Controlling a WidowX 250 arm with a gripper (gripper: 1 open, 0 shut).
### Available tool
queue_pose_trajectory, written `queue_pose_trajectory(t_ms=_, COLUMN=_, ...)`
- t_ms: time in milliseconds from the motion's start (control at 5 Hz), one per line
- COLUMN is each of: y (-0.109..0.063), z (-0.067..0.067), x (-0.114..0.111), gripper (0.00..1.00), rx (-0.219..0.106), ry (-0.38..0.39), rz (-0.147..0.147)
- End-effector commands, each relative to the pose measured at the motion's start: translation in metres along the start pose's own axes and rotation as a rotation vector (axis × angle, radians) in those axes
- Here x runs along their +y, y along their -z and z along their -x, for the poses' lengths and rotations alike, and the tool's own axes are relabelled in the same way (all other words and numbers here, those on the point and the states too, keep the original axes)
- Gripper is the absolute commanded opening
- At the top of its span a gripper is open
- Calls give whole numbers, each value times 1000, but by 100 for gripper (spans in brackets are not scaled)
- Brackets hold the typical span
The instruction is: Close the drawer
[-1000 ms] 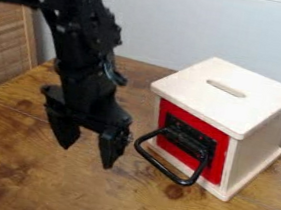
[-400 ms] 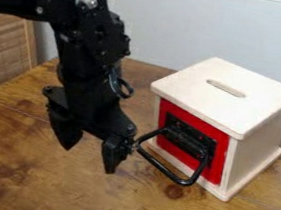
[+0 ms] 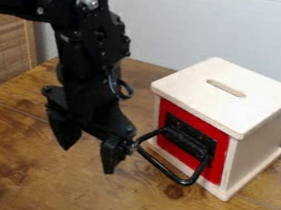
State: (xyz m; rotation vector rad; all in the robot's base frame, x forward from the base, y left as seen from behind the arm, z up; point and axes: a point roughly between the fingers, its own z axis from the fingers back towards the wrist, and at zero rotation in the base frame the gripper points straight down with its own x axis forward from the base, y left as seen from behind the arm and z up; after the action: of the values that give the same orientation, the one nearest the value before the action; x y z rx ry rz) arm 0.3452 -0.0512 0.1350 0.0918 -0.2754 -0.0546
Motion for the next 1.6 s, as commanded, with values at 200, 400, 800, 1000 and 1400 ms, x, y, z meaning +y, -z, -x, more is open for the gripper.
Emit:
queue_pose_trajectory(t_ms=200, y=-30, z=-10, x=1, gripper=100, rx=-91, ry=17, rz=-9)
queue_pose_trajectory(t_ms=400, y=-30, z=-11, x=2, gripper=100, rx=-90, ry=17, rz=-17)
queue_pose_trajectory(t_ms=800, y=-28, z=-13, x=4, gripper=100, rx=-92, ry=15, rz=-31)
queue_pose_trajectory(t_ms=1000, y=-26, z=-14, x=5, gripper=100, rx=-91, ry=11, rz=-33)
queue_pose_trajectory(t_ms=1400, y=-20, z=-16, x=7, gripper=100, rx=-90, ry=2, rz=-36)
